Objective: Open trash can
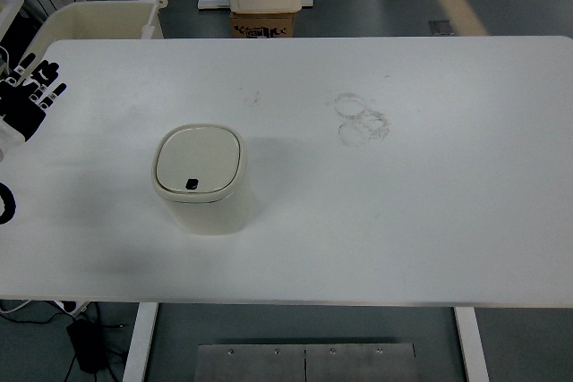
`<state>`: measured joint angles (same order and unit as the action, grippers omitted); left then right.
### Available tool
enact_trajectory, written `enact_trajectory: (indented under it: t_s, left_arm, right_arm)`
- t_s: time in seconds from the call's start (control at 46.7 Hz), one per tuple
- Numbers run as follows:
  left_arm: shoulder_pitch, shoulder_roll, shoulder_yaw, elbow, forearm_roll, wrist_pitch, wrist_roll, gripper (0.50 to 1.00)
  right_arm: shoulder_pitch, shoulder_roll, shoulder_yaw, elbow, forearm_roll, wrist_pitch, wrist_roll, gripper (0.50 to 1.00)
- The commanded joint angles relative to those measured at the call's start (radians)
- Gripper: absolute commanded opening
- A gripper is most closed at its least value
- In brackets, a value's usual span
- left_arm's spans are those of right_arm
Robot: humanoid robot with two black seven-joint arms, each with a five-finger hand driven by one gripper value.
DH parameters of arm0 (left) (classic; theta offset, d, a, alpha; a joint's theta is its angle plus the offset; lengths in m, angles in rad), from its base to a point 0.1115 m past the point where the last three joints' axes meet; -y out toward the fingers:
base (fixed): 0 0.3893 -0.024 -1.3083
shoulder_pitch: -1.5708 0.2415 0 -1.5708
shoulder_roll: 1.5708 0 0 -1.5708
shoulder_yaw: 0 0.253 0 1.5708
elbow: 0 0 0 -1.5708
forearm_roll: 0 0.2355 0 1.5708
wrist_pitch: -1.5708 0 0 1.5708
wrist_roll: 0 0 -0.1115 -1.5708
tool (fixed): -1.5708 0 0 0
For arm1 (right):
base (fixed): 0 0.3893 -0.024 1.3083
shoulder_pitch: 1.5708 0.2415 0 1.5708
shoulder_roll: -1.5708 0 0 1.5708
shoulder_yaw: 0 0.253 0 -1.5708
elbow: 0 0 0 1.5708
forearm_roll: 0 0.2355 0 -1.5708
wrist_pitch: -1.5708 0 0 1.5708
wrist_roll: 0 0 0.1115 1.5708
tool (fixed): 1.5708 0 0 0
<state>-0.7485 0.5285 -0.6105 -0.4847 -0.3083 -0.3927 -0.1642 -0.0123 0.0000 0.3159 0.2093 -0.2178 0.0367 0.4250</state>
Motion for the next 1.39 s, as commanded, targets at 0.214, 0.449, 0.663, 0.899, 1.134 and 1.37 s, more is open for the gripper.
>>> enact_trajectory:
  t_s: [0.214,0.449,0.663,0.899,1.134,1.37]
  left_arm:
    - [0.0,-0.002,0.002,0.0,0.0,0.002,0.0,1.0]
    - [0.0,-0.016,-0.002,0.0,0.0,0.002,0.0,1.0]
    - [0.0,-0.016,-0.002,0.0,0.0,0.002,0.0,1.0]
    - [0.0,-0.016,0.0,0.0,0.0,0.002,0.0,1.0]
    - [0.001,-0.022,0.0,0.0,0.0,0.002,0.0,1.0]
    - [0.003,-0.024,0.002,0.0,0.002,0.0,0.0,1.0]
  right_arm:
    - [0.0,0.0,0.0,-0.001,0.0,0.0,0.0,0.991]
    - [0.0,0.0,0.0,-0.001,0.0,0.0,0.0,0.991]
    - [0.0,0.0,0.0,-0.001,0.0,0.0,0.0,0.991]
    - [0.0,0.0,0.0,-0.001,0.0,0.0,0.0,0.991]
    - [0.0,0.0,0.0,-0.001,0.0,0.0,0.0,0.991]
    - [0.0,0.0,0.0,-0.001,0.0,0.0,0.0,0.991]
